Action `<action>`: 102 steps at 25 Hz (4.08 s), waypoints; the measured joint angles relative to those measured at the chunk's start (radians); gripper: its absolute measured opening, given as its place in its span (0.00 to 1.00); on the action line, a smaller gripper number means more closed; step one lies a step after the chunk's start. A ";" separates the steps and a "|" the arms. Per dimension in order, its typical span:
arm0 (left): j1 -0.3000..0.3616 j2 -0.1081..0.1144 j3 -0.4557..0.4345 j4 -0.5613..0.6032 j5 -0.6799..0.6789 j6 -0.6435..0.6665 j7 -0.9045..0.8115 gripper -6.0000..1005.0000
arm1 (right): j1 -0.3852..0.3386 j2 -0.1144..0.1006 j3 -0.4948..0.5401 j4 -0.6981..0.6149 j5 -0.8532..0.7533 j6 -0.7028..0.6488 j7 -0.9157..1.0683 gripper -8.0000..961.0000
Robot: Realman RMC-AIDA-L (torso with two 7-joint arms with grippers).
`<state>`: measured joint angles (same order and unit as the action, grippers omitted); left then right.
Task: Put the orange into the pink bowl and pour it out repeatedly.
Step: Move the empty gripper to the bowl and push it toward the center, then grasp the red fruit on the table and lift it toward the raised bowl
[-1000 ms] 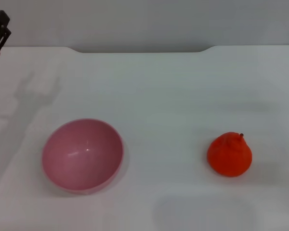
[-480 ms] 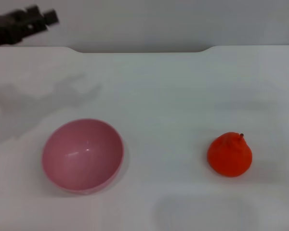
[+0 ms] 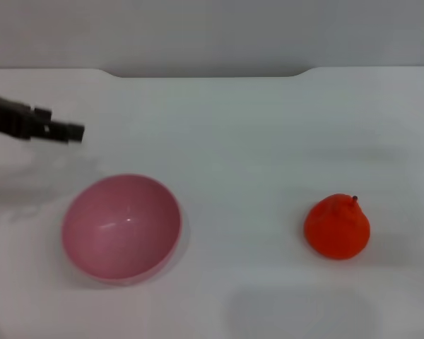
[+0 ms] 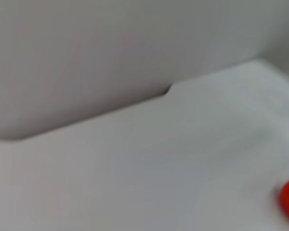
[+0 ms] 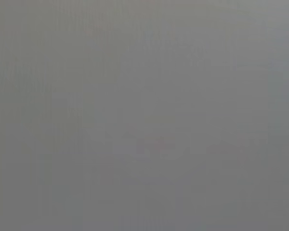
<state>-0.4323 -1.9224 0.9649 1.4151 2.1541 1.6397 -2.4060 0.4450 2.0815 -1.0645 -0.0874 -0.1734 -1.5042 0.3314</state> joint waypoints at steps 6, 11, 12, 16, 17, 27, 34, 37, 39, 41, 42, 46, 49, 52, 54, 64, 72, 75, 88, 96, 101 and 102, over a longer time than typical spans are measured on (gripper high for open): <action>-0.001 -0.106 0.001 0.170 0.213 0.102 -0.041 0.79 | 0.002 0.000 0.000 -0.002 0.000 0.006 0.000 0.68; 0.061 -0.133 0.136 0.235 0.307 0.037 -0.143 0.79 | 0.010 0.000 -0.002 -0.002 0.000 0.008 0.000 0.68; 0.070 -0.133 0.142 0.229 0.308 0.017 -0.148 0.79 | 0.012 0.000 -0.003 -0.001 0.000 0.008 0.000 0.68; 0.096 -0.134 0.149 0.180 0.310 -0.055 -0.160 0.79 | 0.015 0.000 -0.007 -0.004 0.000 0.010 0.000 0.68; 0.098 -0.135 0.149 0.164 0.310 -0.070 -0.161 0.79 | 0.016 -0.001 -0.006 -0.005 0.000 0.010 0.000 0.68; 0.093 -0.135 0.183 0.054 0.308 -0.126 -0.156 0.79 | 0.027 -0.003 -0.005 -0.008 0.000 0.010 0.000 0.68; 0.080 -0.135 0.196 0.014 0.308 -0.141 -0.153 0.79 | 0.038 -0.005 0.000 -0.011 0.000 0.020 -0.004 0.68; 0.071 -0.135 0.206 -0.022 0.312 -0.161 -0.152 0.79 | 0.045 -0.006 0.000 -0.016 0.000 0.032 -0.007 0.68; 0.059 -0.134 0.207 -0.056 0.314 -0.173 -0.149 0.79 | 0.048 -0.006 0.000 -0.023 0.000 0.042 -0.008 0.68; 0.054 -0.133 0.207 -0.074 0.315 -0.179 -0.146 0.79 | 0.051 -0.007 0.000 -0.027 0.000 0.048 -0.008 0.68; 0.050 -0.133 0.207 -0.089 0.316 -0.184 -0.143 0.79 | 0.054 -0.007 0.000 -0.028 0.000 0.050 -0.008 0.68; 0.036 -0.131 0.207 -0.131 0.320 -0.197 -0.138 0.79 | 0.058 -0.009 0.000 -0.040 0.000 0.056 -0.009 0.68; 0.023 -0.129 0.207 -0.158 0.329 -0.204 -0.136 0.79 | 0.061 -0.009 0.000 -0.054 0.000 0.072 -0.010 0.68; 0.011 -0.128 0.207 -0.173 0.342 -0.209 -0.136 0.79 | 0.065 -0.009 0.000 -0.062 0.000 0.085 -0.010 0.68; 0.007 -0.128 0.208 -0.174 0.346 -0.210 -0.136 0.79 | 0.068 -0.010 0.000 -0.064 0.000 0.088 -0.011 0.68; -0.001 -0.128 0.209 -0.174 0.366 -0.218 -0.143 0.65 | 0.068 -0.011 0.019 -0.065 0.000 0.090 -0.012 0.68; -0.003 -0.129 0.210 -0.175 0.366 -0.211 -0.143 0.39 | 0.062 -0.011 0.025 -0.064 0.000 0.090 -0.012 0.68; -0.003 -0.130 0.210 -0.175 0.366 -0.208 -0.143 0.28 | 0.061 -0.011 0.025 -0.064 0.000 0.090 -0.012 0.68; -0.013 -0.129 0.199 -0.169 0.360 -0.195 -0.139 0.05 | 0.058 -0.010 0.019 -0.072 -0.005 0.084 0.085 0.68; -0.074 -0.123 0.170 -0.165 0.358 -0.184 -0.120 0.05 | 0.002 -0.083 0.012 -0.342 -0.332 0.059 0.717 0.68; -0.115 -0.121 0.152 -0.169 0.358 -0.176 -0.100 0.05 | 0.022 -0.147 0.039 -0.616 -0.752 0.010 1.073 0.68; -0.122 -0.119 0.151 -0.170 0.358 -0.172 -0.099 0.05 | 0.036 -0.156 0.059 -0.679 -0.869 0.003 1.156 0.68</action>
<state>-0.5540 -2.0413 1.1156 1.2448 2.5122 1.4675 -2.5046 0.4812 1.9253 -1.0057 -0.7660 -1.0429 -1.5008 1.4875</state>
